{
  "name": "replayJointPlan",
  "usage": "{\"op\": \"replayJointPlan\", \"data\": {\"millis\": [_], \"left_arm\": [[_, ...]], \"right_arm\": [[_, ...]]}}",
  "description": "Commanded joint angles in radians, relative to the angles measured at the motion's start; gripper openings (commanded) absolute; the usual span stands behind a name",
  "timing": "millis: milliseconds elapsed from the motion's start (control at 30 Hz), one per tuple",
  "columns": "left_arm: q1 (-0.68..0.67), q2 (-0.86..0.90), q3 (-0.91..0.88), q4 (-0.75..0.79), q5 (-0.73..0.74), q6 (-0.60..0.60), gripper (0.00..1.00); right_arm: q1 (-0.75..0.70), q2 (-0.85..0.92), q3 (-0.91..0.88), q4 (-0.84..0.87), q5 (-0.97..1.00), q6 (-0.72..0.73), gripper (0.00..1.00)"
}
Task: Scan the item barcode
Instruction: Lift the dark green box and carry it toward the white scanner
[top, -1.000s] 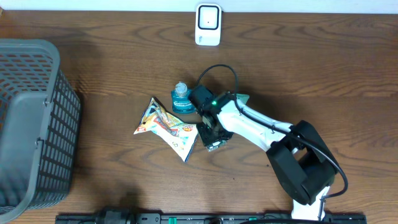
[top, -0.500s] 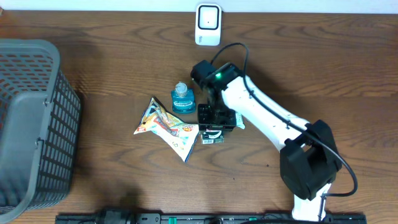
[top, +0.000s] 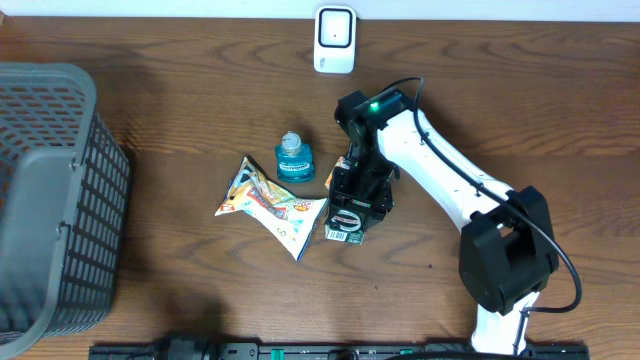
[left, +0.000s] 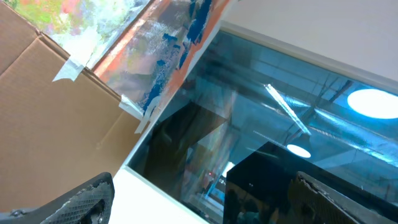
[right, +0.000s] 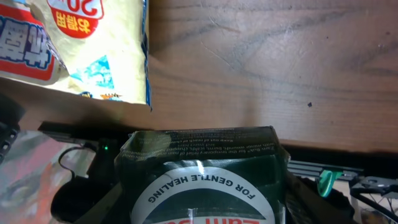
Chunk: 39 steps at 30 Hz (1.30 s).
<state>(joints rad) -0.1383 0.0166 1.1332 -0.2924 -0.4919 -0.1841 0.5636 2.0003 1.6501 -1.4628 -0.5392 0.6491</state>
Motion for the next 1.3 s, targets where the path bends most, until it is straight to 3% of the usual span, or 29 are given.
{"op": "replayJointPlan", "data": {"millis": [0,500,600,667,833,967,1100,1267], "left_arm": [[0.003,-0.013,-0.015,0.007,0.010,-0.014,0.89],[0.003,-0.014,-0.039,0.020,0.011,-0.066,0.92],[0.003,-0.013,-0.113,0.113,0.010,-0.065,0.99],[0.002,-0.012,-0.177,0.173,0.010,-0.065,0.98],[0.002,0.004,-0.325,0.145,0.022,-0.116,0.98],[0.002,0.012,-0.451,0.158,0.072,-0.240,0.98],[0.002,0.013,-0.570,0.183,0.231,-0.201,0.98],[0.002,0.013,-0.705,0.179,0.270,-0.134,0.98]], "right_arm": [[-0.007,-0.006,0.018,-0.008,-0.033,-0.019,0.42],[-0.035,-0.006,0.018,-0.003,-0.040,-0.038,0.44],[-0.068,-0.006,0.018,-0.004,-0.069,-0.078,0.41],[-0.096,-0.006,0.018,-0.014,-0.106,-0.109,0.40],[-0.155,-0.006,0.018,-0.058,-0.134,-0.172,0.37],[-0.190,-0.006,0.018,-0.081,-0.133,-0.230,0.36],[-0.209,-0.006,0.018,-0.082,-0.126,-0.247,0.37],[-0.212,-0.006,0.018,-0.074,-0.116,-0.253,0.38]]}}
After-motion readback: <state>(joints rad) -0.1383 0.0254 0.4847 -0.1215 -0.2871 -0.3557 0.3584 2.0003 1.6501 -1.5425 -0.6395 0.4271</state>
